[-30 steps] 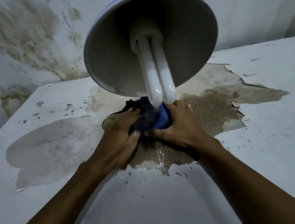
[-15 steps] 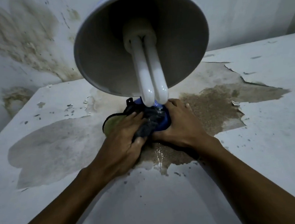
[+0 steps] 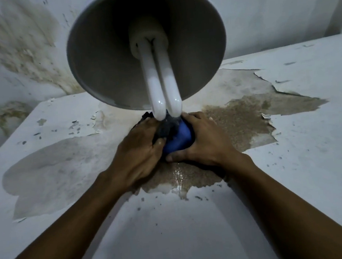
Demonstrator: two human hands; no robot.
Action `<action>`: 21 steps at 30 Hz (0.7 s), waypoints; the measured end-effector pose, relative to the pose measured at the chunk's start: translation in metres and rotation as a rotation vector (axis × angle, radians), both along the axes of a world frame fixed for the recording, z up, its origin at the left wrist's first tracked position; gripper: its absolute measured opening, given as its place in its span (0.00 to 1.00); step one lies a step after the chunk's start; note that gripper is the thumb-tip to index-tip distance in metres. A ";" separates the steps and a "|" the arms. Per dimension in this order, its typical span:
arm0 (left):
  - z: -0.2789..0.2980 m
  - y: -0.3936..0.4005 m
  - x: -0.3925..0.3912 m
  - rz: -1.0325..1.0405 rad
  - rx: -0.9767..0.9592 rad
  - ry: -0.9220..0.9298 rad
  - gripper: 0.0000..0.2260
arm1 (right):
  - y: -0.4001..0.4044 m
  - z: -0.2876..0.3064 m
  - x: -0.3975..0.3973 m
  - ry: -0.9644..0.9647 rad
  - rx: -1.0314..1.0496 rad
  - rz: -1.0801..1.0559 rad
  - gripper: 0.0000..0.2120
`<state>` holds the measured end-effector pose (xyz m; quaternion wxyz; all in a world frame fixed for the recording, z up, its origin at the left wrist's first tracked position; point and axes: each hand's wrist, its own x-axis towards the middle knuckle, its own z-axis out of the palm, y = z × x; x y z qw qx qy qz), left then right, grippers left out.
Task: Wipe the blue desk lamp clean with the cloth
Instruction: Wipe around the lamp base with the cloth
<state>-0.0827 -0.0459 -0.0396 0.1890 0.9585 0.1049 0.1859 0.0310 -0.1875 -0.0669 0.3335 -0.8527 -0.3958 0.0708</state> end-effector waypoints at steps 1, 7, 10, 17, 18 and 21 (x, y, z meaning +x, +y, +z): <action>0.000 -0.003 0.001 -0.046 0.013 0.001 0.18 | 0.000 0.000 0.000 -0.002 -0.002 -0.004 0.56; -0.012 0.006 -0.042 -0.222 -0.005 0.086 0.23 | -0.001 -0.003 0.002 -0.004 0.010 0.000 0.54; -0.011 0.015 -0.042 -0.078 -0.061 0.001 0.22 | -0.003 0.000 0.002 0.022 -0.006 0.004 0.59; -0.014 -0.018 -0.015 -0.244 0.089 0.083 0.25 | -0.003 -0.001 0.007 0.030 0.036 0.027 0.48; -0.011 -0.012 -0.015 -0.229 0.110 0.076 0.25 | -0.004 -0.001 0.008 0.036 0.035 0.028 0.51; -0.001 0.006 -0.013 -0.029 0.023 0.017 0.24 | -0.006 0.002 0.008 0.037 0.019 0.029 0.57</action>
